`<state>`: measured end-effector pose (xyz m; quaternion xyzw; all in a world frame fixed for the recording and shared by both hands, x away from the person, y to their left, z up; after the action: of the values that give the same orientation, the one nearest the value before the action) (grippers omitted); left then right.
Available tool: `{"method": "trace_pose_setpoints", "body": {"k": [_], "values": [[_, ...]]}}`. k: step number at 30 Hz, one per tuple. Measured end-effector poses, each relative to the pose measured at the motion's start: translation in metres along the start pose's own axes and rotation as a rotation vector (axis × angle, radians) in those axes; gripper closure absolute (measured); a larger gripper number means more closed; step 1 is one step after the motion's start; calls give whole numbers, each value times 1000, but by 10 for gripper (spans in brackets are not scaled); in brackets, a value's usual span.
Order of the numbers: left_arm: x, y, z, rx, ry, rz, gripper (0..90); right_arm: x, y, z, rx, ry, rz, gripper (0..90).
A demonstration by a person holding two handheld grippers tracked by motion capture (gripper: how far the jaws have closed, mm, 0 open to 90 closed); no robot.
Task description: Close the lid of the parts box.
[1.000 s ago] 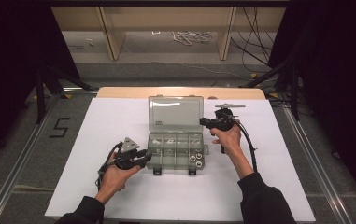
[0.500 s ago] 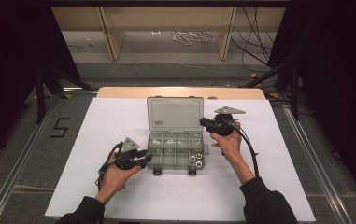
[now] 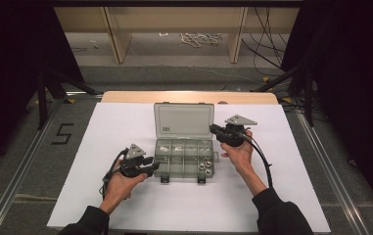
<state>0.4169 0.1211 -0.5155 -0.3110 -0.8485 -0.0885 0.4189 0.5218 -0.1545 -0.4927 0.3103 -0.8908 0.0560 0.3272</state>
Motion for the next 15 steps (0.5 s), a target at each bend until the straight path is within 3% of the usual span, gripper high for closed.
{"method": "trace_pose_setpoints", "body": {"k": [4,9,11,15], "values": [[6,5,-6,3,-32,-35,526,1,1,1,11,-8,15,833],[17,6,-18,5,-77,-31,438,1,1,4,14,-14,11,833],[22,6,-23,-6,-90,-32,418,1,0,4,33,-34,30,833],[29,3,-32,-2,-113,-29,369,2,1,4,45,-36,12,833]]}}
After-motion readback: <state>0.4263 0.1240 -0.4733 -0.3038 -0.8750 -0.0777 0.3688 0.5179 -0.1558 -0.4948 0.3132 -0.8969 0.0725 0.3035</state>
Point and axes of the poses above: each handheld gripper's, and its own axes: x roughly backward along the jaws, z roughly out of its underside, y roughly to its left, the point moved 6 cm from there along -x, roughly forward along the jaws, and after that the axes turned 13 degrees about y, right-handed, at the moved point
